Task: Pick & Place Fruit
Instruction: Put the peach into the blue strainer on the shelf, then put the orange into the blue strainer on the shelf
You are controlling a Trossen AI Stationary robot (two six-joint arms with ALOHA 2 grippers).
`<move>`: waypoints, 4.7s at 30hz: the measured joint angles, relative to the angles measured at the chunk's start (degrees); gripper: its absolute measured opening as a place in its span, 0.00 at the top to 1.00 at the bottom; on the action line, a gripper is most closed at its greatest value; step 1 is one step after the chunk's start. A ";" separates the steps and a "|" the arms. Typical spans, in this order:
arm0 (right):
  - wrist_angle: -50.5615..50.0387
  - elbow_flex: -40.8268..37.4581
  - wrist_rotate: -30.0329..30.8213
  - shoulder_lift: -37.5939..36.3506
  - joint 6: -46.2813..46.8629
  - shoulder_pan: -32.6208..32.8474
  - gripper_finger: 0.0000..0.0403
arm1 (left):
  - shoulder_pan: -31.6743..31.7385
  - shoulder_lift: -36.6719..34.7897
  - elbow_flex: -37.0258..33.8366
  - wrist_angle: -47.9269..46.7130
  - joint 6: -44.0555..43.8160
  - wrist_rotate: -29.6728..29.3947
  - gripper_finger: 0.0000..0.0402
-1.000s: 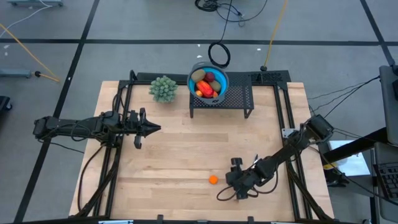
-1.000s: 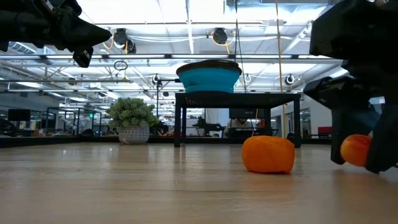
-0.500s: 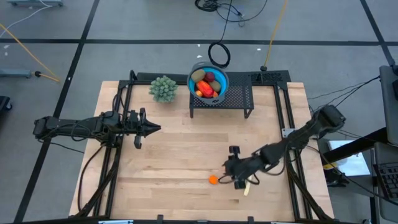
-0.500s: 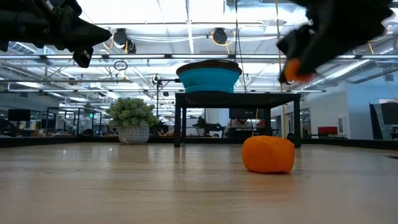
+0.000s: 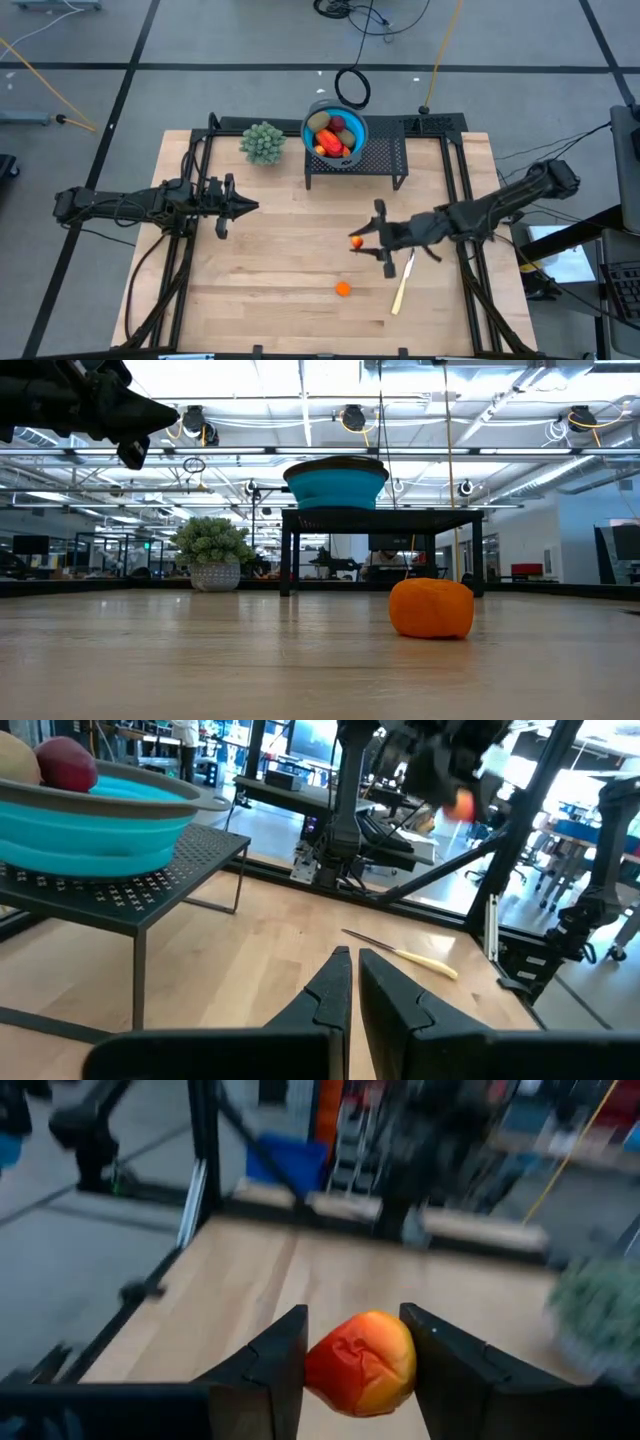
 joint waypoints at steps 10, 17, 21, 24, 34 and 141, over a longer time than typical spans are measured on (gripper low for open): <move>10.76 0.04 -0.19 -3.87 -22.55 -2.49 0.63 | 0.00 0.00 0.00 0.00 -4.66 -1.66 0.95; 13.88 0.04 -0.09 -3.89 -45.12 -2.45 0.63 | 0.01 0.00 0.00 0.00 -7.22 -5.17 0.95; 16.00 0.04 1.43 -3.87 -49.90 -2.56 0.63 | 0.02 0.00 0.02 0.00 -8.38 -6.40 0.95; 17.47 0.04 1.51 -3.89 -50.42 -2.79 0.63 | 0.01 0.00 0.00 0.01 -9.21 -7.60 0.95; 17.92 0.04 6.06 -3.87 -26.58 -7.11 0.63 | 0.02 0.00 0.02 0.01 -9.31 -7.67 0.95; -17.06 19.22 -10.64 2.64 -7.99 -41.18 0.96 | -0.04 0.00 0.02 -1.77 -5.56 -7.45 0.95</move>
